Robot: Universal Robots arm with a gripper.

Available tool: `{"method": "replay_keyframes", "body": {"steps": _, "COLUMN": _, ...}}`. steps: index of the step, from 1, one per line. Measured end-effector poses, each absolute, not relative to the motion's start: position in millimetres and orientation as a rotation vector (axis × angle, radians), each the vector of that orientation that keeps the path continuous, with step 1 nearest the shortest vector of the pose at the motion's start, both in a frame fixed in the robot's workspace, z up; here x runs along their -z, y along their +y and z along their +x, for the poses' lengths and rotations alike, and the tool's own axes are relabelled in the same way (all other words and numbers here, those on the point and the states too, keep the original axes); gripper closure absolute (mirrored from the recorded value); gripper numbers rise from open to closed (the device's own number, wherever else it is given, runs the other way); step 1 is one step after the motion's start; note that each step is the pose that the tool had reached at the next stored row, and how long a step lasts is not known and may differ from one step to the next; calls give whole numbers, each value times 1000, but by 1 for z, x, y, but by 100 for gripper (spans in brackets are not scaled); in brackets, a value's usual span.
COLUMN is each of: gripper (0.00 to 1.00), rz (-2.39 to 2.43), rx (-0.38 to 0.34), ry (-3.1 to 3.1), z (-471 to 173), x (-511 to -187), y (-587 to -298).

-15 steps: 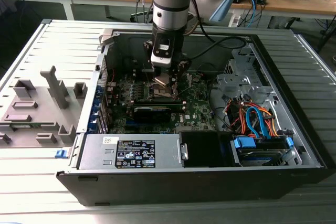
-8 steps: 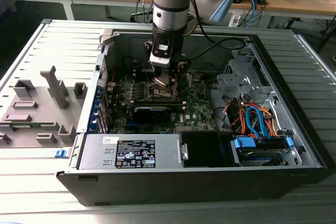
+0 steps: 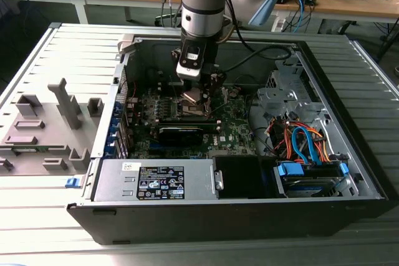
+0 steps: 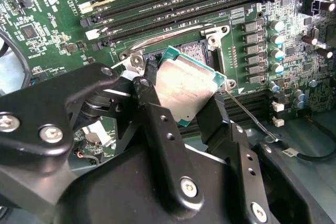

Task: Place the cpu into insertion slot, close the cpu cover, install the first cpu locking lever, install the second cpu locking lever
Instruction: 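Place the cpu into insertion slot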

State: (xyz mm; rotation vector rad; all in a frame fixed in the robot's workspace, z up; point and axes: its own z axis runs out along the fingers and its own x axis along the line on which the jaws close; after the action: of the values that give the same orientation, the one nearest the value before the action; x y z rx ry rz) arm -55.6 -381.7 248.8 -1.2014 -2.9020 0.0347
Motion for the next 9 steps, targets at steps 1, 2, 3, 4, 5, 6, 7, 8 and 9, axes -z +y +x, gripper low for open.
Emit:
{"method": "replay_keyframes", "body": {"steps": 1, "gripper": 45, "rz": -1205, "rx": -35, "ry": -2900, "z": -56, "x": -249, "y": -382}}
{"method": "replay_keyframes", "body": {"steps": 2, "gripper": 45, "rz": -1212, "rx": -36, "ry": -2898, "z": -56, "x": -249, "y": -382}}
{"method": "replay_keyframes", "body": {"steps": 3, "gripper": 45, "rz": -1215, "rx": -37, "ry": -2897, "z": -56, "x": -248, "y": -382}}
{"method": "replay_keyframes", "body": {"steps": 4, "gripper": 45, "rz": -1220, "rx": -38, "ry": -2895, "z": -56, "x": -248, "y": -382}}
{"method": "replay_keyframes", "body": {"steps": 5, "gripper": 45, "rz": -1228, "rx": -39, "ry": -2892, "z": -56, "x": -248, "y": -382}}
{"method": "replay_keyframes", "body": {"steps": 6, "gripper": 45, "rz": -1237, "rx": -40, "ry": -2888, "z": -56, "x": -248, "y": -382}}
{"method": "replay_keyframes", "body": {"steps": 7, "gripper": 45, "rz": -1245, "rx": -41, "ry": -2885, "z": -56, "x": -248, "y": -382}}
{"method": "replay_keyframes", "body": {"steps": 8, "gripper": 45, "rz": -1250, "rx": -42, "ry": -2883, "z": -56, "x": -247, "y": -382}}
{"method": "replay_keyframes", "body": {"steps": 9, "gripper": 45, "rz": -1254, "rx": -42, "ry": -2881, "z": -56, "x": -247, "y": -382}}
